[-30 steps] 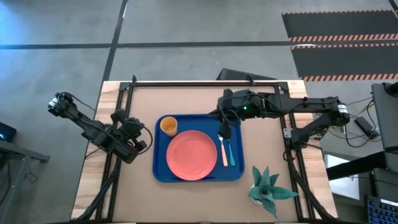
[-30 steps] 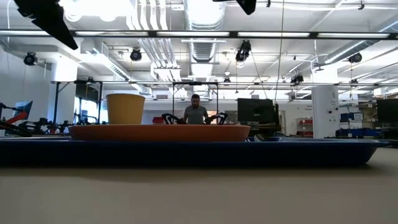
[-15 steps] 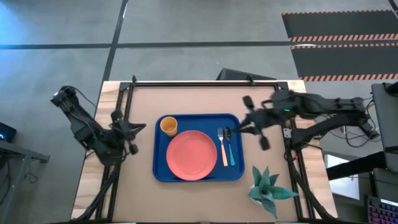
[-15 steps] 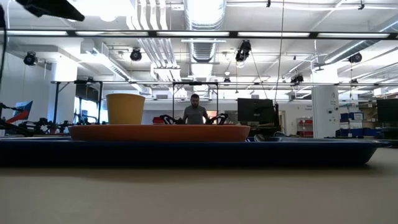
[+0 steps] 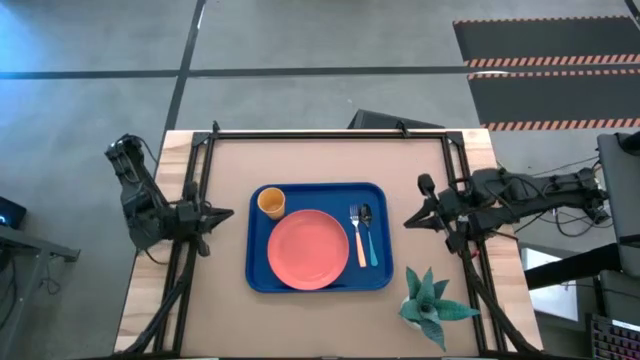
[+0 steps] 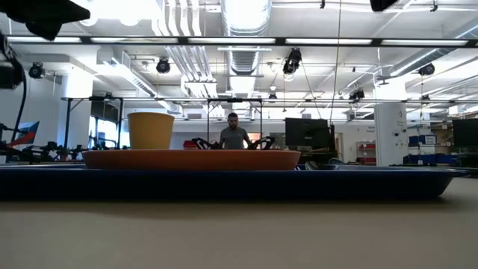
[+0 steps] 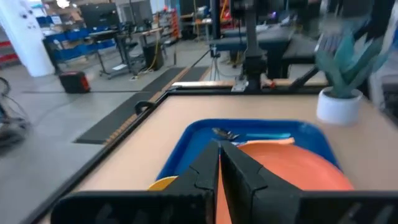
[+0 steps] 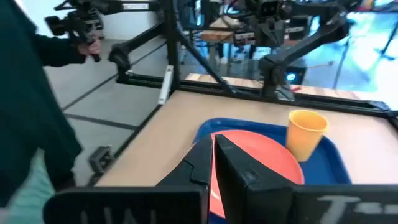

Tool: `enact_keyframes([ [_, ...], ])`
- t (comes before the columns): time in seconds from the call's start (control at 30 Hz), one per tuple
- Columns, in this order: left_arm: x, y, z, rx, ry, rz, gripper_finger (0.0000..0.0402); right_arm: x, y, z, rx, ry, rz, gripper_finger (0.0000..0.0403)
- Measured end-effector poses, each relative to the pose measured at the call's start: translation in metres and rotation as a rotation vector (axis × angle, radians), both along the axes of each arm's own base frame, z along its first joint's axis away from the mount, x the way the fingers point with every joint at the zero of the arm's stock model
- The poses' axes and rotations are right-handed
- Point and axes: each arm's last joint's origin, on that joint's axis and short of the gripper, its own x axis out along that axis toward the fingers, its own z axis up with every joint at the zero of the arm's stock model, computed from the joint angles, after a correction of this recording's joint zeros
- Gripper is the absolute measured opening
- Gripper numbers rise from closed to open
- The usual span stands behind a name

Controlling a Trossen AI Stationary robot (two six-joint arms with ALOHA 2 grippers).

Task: Pick and place plate/cup/fork/spoon on tray
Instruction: Return to Home Position

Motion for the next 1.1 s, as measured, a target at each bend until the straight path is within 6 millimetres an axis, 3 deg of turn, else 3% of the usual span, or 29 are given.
enact_keyframes([
  [0.27,-0.003,0.005,-0.035,-0.093,-0.063,-0.014,0.0,-0.029,-0.008,-0.055,0.048,-0.128,-0.148,0.0009],
  [0.43,-0.002,0.003,-0.054,-0.095,-0.109,-0.022,0.0,-0.04,-0.011,-0.078,0.053,-0.218,-0.183,0.0009],
  [0.67,-0.003,0.004,-0.077,-0.082,-0.188,-0.027,0.0,-0.046,-0.019,-0.118,0.078,-0.223,-0.436,0.0009],
  [0.9,-0.005,0.007,-0.082,-0.075,-0.192,-0.034,0.0,-0.048,-0.018,-0.148,0.103,-0.279,-0.389,0.0009],
  [1.1,-0.006,0.009,-0.083,-0.066,-0.191,-0.034,0.0,-0.051,-0.012,-0.153,0.131,-0.22,-0.192,0.0009],
])
